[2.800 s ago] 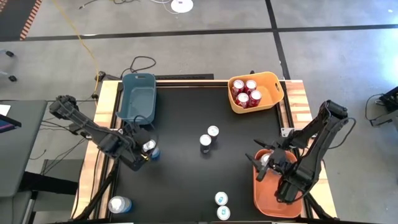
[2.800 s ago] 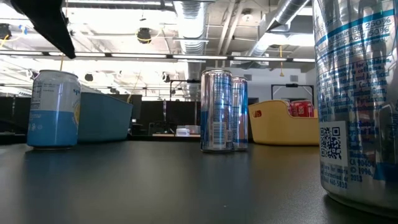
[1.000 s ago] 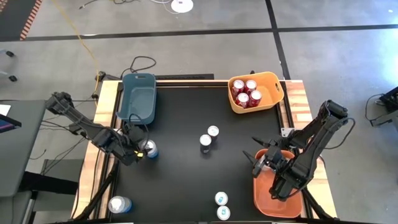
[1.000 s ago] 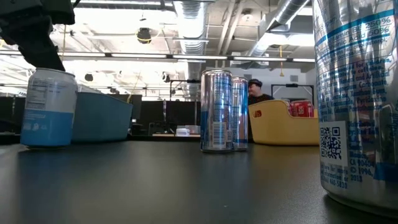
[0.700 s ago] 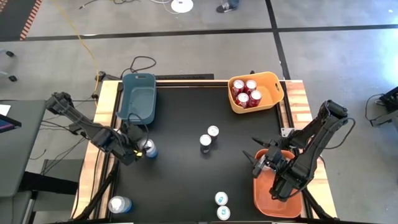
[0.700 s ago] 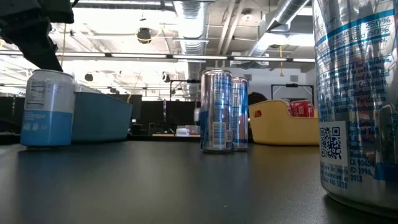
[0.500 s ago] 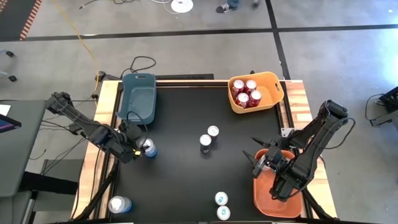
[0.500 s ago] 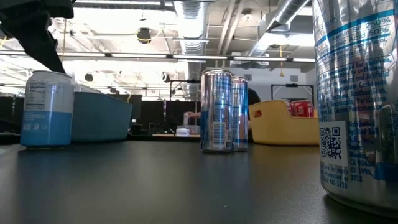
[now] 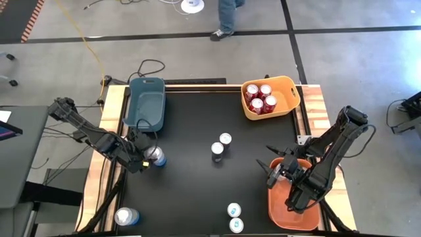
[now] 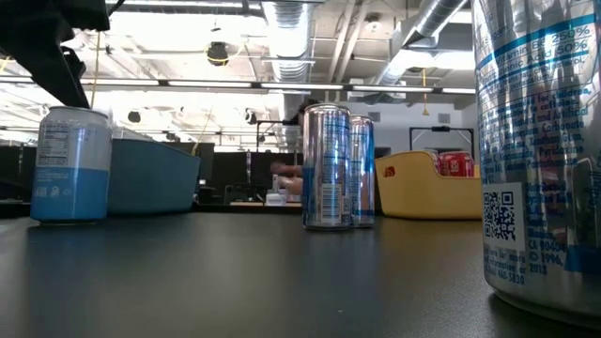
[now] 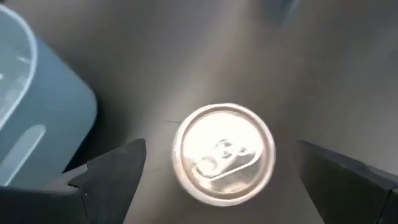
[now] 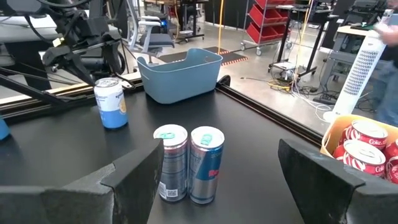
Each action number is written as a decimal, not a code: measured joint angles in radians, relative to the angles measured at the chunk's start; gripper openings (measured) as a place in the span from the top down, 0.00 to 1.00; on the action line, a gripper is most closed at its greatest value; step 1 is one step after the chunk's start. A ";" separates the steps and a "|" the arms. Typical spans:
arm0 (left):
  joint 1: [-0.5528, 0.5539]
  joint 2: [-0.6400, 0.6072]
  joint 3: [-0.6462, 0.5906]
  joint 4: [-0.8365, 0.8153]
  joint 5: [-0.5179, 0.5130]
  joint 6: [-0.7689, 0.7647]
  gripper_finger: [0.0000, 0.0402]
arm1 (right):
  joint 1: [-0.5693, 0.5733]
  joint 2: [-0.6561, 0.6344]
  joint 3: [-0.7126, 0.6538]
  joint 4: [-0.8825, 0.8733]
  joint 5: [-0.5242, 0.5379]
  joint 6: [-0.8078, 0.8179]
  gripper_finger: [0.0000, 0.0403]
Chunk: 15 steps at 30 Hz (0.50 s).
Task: Sort soda cans
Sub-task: Put the top white soda can into the orange bin
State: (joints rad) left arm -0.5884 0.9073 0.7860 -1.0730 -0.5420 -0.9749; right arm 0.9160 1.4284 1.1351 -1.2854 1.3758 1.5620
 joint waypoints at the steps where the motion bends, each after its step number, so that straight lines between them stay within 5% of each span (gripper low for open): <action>1: 0.000 0.000 0.000 0.021 0.000 0.010 0.00 | -0.003 0.000 0.000 0.000 0.000 0.000 0.17; 6: 0.000 0.000 0.001 0.119 0.011 0.079 0.00 | -0.013 0.000 0.000 0.003 -0.013 0.000 0.17; 15: 0.002 0.002 0.001 0.039 -0.028 0.042 0.00 | -0.016 0.000 0.000 0.016 -0.046 -0.034 0.17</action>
State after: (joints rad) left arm -0.5860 0.9096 0.7868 -1.0340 -0.5699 -0.9326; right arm 0.9001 1.4284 1.1351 -1.2694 1.3299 1.5280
